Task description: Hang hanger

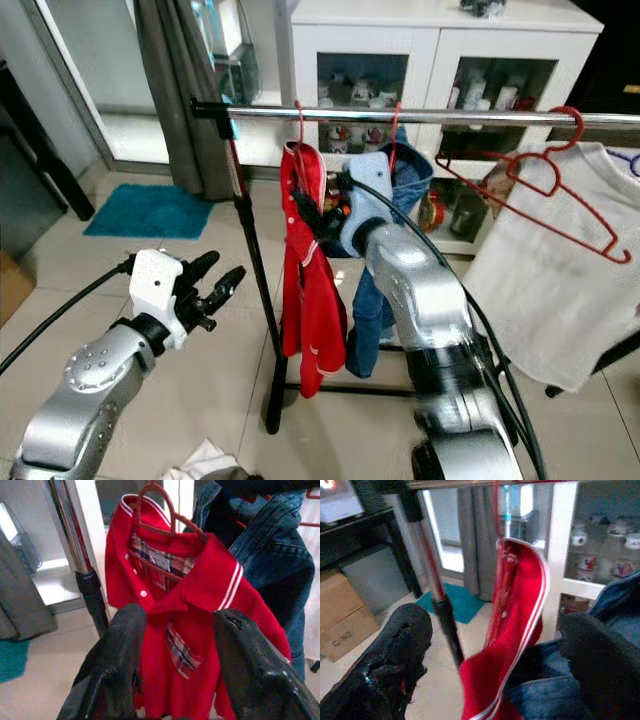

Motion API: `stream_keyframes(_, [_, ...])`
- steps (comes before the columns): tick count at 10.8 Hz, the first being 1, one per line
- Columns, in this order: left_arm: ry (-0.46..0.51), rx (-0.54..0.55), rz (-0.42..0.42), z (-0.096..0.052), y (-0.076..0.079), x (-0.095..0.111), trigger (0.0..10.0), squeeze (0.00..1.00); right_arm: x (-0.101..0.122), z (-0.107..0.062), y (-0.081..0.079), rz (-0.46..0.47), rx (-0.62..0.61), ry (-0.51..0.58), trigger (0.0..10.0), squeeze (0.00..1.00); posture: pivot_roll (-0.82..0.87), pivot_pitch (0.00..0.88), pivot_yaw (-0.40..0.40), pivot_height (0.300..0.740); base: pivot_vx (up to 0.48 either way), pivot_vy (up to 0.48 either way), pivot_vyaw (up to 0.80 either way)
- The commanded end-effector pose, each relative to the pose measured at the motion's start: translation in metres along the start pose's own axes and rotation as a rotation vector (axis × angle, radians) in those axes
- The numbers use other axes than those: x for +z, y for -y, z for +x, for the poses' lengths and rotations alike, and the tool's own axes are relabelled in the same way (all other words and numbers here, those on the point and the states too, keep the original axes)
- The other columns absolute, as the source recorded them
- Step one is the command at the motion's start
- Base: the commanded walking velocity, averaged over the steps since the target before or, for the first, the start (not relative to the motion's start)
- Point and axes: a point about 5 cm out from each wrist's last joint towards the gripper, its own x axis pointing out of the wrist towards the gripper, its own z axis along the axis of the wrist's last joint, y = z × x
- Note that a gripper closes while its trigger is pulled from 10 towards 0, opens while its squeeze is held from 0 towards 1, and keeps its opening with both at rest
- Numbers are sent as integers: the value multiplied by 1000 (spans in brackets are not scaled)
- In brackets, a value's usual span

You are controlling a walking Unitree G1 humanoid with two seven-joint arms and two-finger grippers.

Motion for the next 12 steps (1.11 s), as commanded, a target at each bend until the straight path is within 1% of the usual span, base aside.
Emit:
stream_keyframes(1, [2, 12, 31, -4, -11, 5, 10000, 0, 12, 13, 1, -27, -27, 27, 10000, 1000, 27, 0, 62, 740, 0, 0, 0])
stream_keyframes(2, [2, 10, 40, -9, -17, 8, 10000, 0, 17, 21, 2, -34, -40, 24, 10000, 1000, 38, 0, 64, 740, 0, 0, 0])
stream_keyframes(3, [1, -6, 49, -17, -25, 14, 10000, 0, 24, 33, 1, -44, -50, 30, 10000, 1000, 51, 0, 70, 740, 0, 0, 0])
stream_keyframes(4, [5, -27, 55, -26, -30, 19, 10000, 0, 28, 43, 1, -92, -66, 21, 10000, 1000, 62, 4, 74, 740, 0, 0, 0])
stream_keyframes(5, [-13, -55, 58, -34, -31, 21, 10000, 0, 29, 51, 0, -136, -86, 6, 10000, 1000, 78, 37, 76, 740, 0, 0, 0])
stream_keyframes(6, [-25, -71, 66, -38, -30, 22, 10000, 0, 30, 55, 0, -148, -108, -3, 10000, 1000, 86, 57, 76, 740, 0, 0, 0])
stream_keyframes(7, [-36, -91, 68, -43, -26, 25, 10000, 0, 31, 57, 5, -155, -165, -18, 10000, 1000, 97, 81, 75, 740, 0, 0, 0])
stream_keyframes(8, [-50, -123, 63, -49, -20, 27, 10000, 0, 32, 58, 9, -136, -217, -27, 10000, 0, 106, 108, 74, 740, 0, 0, 0])
stream_keyframes(9, [-57, -136, 58, -53, -16, 29, 10000, 0, 35, 61, 3, -54, -169, -3, 10000, 0, 113, 128, 75, 740, 0, 0, 0])
stream_keyframes(10, [-62, -139, 55, -57, -14, 30, 10000, 0, 36, 64, -4, -34, -120, 5, 10000, 0, 129, 152, 72, 740, 0, 0, 0])
stream_keyframes(12, [-88, -123, 49, -67, -14, 32, 10000, 0, 36, 66, -9, -31, -127, 3, 10000, 0, 155, 183, 63, 740, 0, 0, 0])
